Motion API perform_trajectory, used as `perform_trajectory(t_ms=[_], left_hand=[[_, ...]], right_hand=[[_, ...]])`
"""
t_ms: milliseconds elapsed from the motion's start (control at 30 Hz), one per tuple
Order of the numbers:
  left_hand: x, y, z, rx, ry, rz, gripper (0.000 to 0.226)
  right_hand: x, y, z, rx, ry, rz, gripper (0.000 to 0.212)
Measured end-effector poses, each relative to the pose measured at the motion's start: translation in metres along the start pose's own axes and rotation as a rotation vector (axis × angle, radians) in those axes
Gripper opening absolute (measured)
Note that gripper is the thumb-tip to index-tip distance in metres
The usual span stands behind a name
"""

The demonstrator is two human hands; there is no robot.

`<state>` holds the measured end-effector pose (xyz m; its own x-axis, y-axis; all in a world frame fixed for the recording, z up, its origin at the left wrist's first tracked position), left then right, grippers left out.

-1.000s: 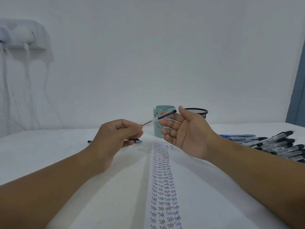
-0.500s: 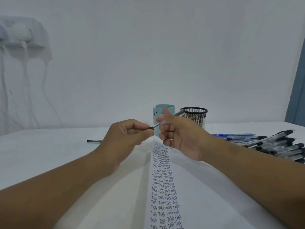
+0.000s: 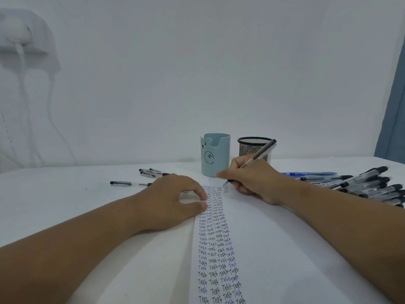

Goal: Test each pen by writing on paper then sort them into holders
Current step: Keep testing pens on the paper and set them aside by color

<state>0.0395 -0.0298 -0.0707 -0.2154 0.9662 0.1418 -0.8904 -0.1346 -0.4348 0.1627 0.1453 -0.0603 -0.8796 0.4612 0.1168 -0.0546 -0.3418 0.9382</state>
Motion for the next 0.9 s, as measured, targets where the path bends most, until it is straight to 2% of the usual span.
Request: perform_trajectory(t_ms=[167, 367, 900], left_hand=[[-0.0001, 0.003, 0.0003, -0.019, 0.027, -0.001, 0.017], [0.0008, 0.0054, -0.0014, -0.052, 0.032, -0.013, 0.018], [0.0019, 0.0065, -0.0011, -0.027, 0.049, -0.021, 0.019]], right_hand=[[0.0012, 0.0016, -0.0047, -0.06, 0.049, 0.005, 0.039], [0.0051, -0.0046, -0.0026, -0.266, -0.049, 0.066, 0.044], [0.0076, -0.0064, -0.0031, -0.299, -0.006, 0.098, 0.041]])
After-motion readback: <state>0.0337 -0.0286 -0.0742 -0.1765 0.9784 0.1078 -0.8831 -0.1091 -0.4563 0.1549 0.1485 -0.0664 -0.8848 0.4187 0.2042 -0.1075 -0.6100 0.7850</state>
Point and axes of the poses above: each hand's wrist, its own x-axis towards the middle knuckle, its own z-axis out of the back of the hand, y = z × x, the point moved 3 cm from there along x, towards the middle knuckle, and after that the axes turned 11 degrees about y, right-handed, at the moved point
